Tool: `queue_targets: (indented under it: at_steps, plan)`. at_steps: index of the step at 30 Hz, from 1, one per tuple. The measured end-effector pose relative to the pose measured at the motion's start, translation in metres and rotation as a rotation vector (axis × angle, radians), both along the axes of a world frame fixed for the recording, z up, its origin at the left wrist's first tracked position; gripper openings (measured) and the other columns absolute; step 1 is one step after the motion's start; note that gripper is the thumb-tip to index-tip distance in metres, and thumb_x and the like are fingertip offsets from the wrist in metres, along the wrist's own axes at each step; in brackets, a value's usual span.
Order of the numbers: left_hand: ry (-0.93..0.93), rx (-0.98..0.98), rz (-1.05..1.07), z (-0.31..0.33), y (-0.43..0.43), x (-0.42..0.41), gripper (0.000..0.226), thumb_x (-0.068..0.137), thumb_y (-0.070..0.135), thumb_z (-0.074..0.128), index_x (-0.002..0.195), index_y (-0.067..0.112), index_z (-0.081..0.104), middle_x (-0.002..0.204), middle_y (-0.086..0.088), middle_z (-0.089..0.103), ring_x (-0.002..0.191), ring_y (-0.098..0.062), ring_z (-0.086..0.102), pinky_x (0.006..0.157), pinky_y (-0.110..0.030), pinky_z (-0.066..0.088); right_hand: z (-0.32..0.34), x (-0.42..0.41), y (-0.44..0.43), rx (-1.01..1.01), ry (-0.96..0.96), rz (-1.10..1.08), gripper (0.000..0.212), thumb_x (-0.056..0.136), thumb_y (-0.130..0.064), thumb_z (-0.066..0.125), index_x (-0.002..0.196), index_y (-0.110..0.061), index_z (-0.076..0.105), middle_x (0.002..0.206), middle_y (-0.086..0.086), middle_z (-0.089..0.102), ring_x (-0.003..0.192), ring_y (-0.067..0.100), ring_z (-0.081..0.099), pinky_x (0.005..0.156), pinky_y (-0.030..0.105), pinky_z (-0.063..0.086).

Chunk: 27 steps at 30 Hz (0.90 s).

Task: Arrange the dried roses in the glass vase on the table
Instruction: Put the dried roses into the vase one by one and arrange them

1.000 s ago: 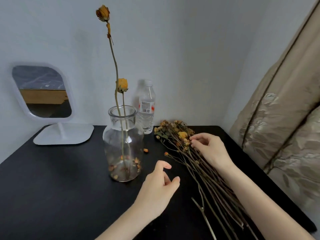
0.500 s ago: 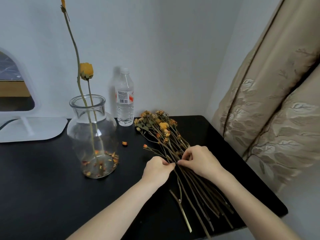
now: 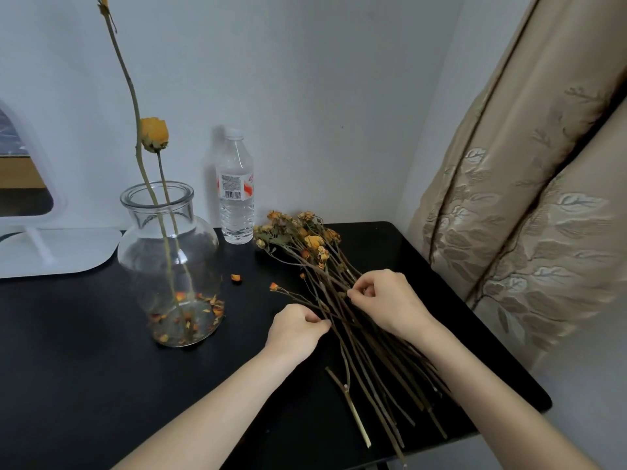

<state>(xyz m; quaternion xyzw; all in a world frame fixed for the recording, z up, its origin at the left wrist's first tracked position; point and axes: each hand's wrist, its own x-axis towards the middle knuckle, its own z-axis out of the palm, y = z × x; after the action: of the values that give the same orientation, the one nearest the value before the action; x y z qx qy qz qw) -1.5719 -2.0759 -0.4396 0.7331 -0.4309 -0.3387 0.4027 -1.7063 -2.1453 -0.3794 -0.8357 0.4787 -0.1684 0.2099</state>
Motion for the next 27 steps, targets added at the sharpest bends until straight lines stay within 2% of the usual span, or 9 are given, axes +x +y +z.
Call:
queue_targets:
  at_steps: [4,6,8,11,15,19,23,27]
  plan:
    - [-0.019,-0.009,-0.008,0.0,0.0,-0.005,0.028,0.084,0.031,0.064,0.079,0.004,0.072,0.076,-0.007,0.067,0.073,-0.02,0.064,0.071,-0.032,0.052,0.0,-0.002,0.0,0.006,-0.067,-0.006,0.016,0.091,-0.028,0.058,0.085,-0.018,0.069,0.058,-0.004,0.058,0.055,0.009,0.053,0.06,0.026,0.048]
    - [-0.01,-0.014,-0.024,0.001,0.001,-0.01,0.029,0.083,0.032,0.064,0.079,0.004,0.071,0.079,-0.009,0.068,0.076,-0.022,0.065,0.073,-0.034,0.053,0.0,-0.004,-0.001,0.023,-0.087,-0.005,0.018,0.091,-0.028,0.057,0.082,-0.019,0.069,0.056,-0.004,0.057,0.054,0.01,0.052,0.058,0.025,0.047]
    - [0.015,-0.013,-0.01,0.003,-0.001,-0.015,0.028,0.082,0.031,0.062,0.076,0.005,0.069,0.072,-0.006,0.064,0.068,-0.021,0.061,0.067,-0.034,0.05,0.0,-0.005,-0.003,0.035,-0.098,-0.007,0.02,0.091,-0.029,0.057,0.079,-0.019,0.069,0.053,-0.004,0.056,0.053,0.01,0.051,0.057,0.024,0.046]
    - [0.143,0.012,0.054,0.007,-0.003,-0.021,0.024,0.081,0.033,0.056,0.068,0.013,0.057,0.056,0.002,0.046,0.047,-0.014,0.041,0.055,-0.029,0.037,0.0,-0.005,-0.004,0.051,-0.107,-0.004,0.019,0.091,-0.029,0.057,0.077,-0.019,0.068,0.052,-0.005,0.054,0.053,0.01,0.051,0.057,0.024,0.046]
    - [0.322,-0.004,0.12,0.009,-0.004,-0.024,0.023,0.084,0.034,0.054,0.077,0.013,0.057,0.057,0.004,0.044,0.046,-0.01,0.037,0.046,-0.023,0.03,-0.002,-0.006,-0.004,0.071,-0.111,0.007,0.014,0.091,-0.029,0.058,0.082,-0.022,0.067,0.057,-0.006,0.058,0.056,0.009,0.053,0.055,0.021,0.046]
    - [0.359,-0.062,0.191,0.006,-0.005,-0.02,0.027,0.092,0.028,0.05,0.074,0.01,0.06,0.058,0.002,0.044,0.048,-0.011,0.037,0.046,-0.024,0.028,-0.002,-0.006,-0.004,0.059,-0.108,0.005,0.014,0.09,-0.029,0.058,0.084,-0.021,0.068,0.061,-0.004,0.061,0.057,0.009,0.055,0.055,0.02,0.046]
    - [0.514,-0.044,0.277,0.012,-0.004,-0.018,0.021,0.092,0.016,0.05,0.076,0.008,0.062,0.055,0.0,0.042,0.039,-0.009,0.031,0.033,-0.017,0.025,0.0,-0.006,-0.004,0.046,-0.123,-0.005,0.013,0.09,-0.03,0.059,0.083,-0.022,0.068,0.058,-0.007,0.06,0.054,0.005,0.054,0.05,0.013,0.042]
    - [0.538,-0.067,0.279,0.019,-0.005,-0.016,0.02,0.093,0.014,0.049,0.079,0.007,0.063,0.055,0.0,0.04,0.037,-0.008,0.029,0.031,-0.016,0.023,0.004,-0.006,-0.004,0.055,-0.119,-0.004,0.014,0.091,-0.028,0.057,0.087,-0.02,0.069,0.065,-0.003,0.064,0.058,0.006,0.056,0.053,0.014,0.042]
